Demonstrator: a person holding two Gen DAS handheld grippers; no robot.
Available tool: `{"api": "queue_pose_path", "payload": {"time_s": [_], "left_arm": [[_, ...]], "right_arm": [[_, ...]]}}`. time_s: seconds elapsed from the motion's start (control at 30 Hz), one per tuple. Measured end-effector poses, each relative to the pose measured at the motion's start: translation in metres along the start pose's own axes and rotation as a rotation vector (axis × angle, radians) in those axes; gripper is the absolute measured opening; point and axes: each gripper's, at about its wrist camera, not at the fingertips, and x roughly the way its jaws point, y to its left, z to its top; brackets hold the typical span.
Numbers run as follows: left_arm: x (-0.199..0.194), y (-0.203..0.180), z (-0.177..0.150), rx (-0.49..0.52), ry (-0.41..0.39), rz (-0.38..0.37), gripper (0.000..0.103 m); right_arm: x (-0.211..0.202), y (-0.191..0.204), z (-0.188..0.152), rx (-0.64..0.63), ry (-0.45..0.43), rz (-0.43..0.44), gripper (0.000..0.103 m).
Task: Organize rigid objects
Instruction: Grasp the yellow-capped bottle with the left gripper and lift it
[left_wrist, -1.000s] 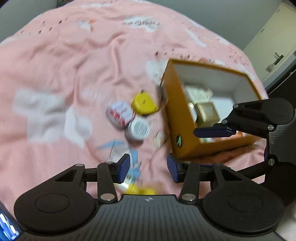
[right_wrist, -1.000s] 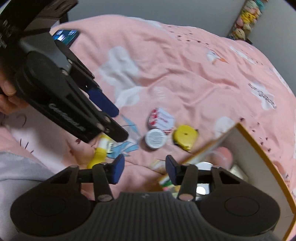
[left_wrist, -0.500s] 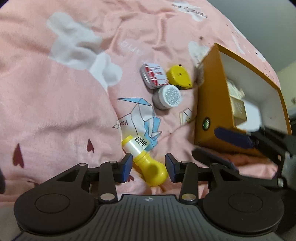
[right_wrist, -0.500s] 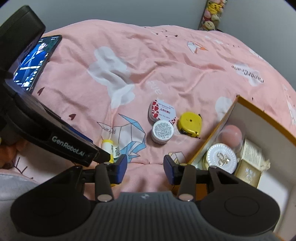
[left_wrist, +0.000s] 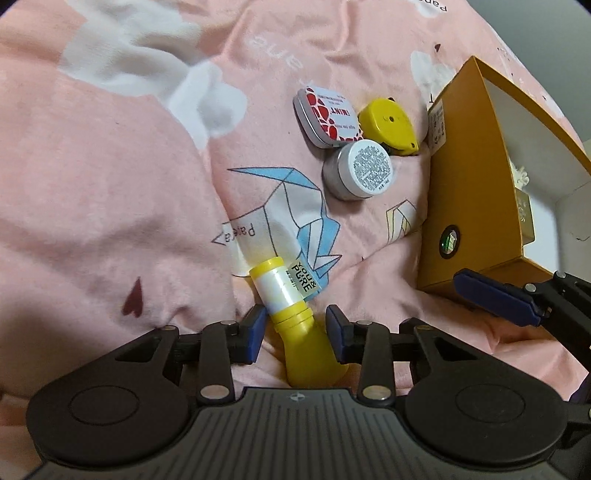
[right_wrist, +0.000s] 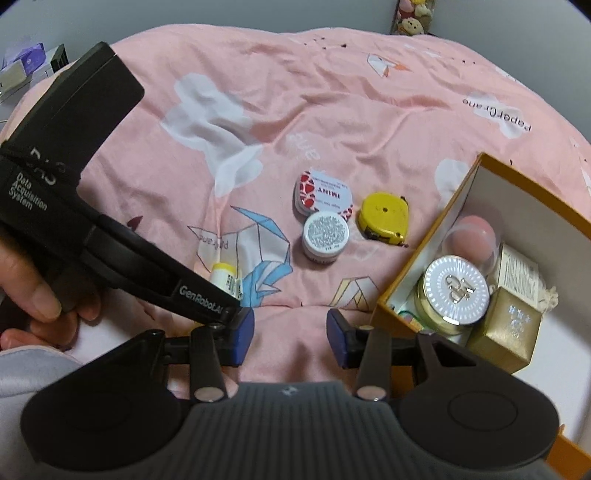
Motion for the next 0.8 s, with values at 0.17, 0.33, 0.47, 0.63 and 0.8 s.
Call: {"api": "queue_pose_path", "payload": {"time_s": [0.17, 0.33, 0.47, 0.63, 0.8], "left_arm": [[0.006, 0.001, -0.003, 0.009, -0.015, -0.018, 0.037], [-0.006, 0.001, -0.006, 0.013, -0.067, -0.052, 0.029], [-0.024, 0.001, -0.010, 0.028, -0.142, -0.085, 0.027], [-0.041, -0.001, -0.007, 0.059, -0.221, -0.109, 0.027], [-0.056, -0.008, 0.002, 0.132, -0.310, -0.103, 0.027]], "right_arm": [[0.004, 0.001, 0.000, -0.003, 0.014, -0.017, 0.044], [0.002, 0.001, -0.001, 0.002, 0.005, -0.004, 0.045], [-0.002, 0.003, -0.001, -0.004, -0.019, 0.008, 0.045], [-0.008, 0.002, 0.001, 0.004, -0.048, 0.009, 0.045], [-0.015, 0.000, 0.011, -0.020, -0.077, 0.022, 0.052]]}}
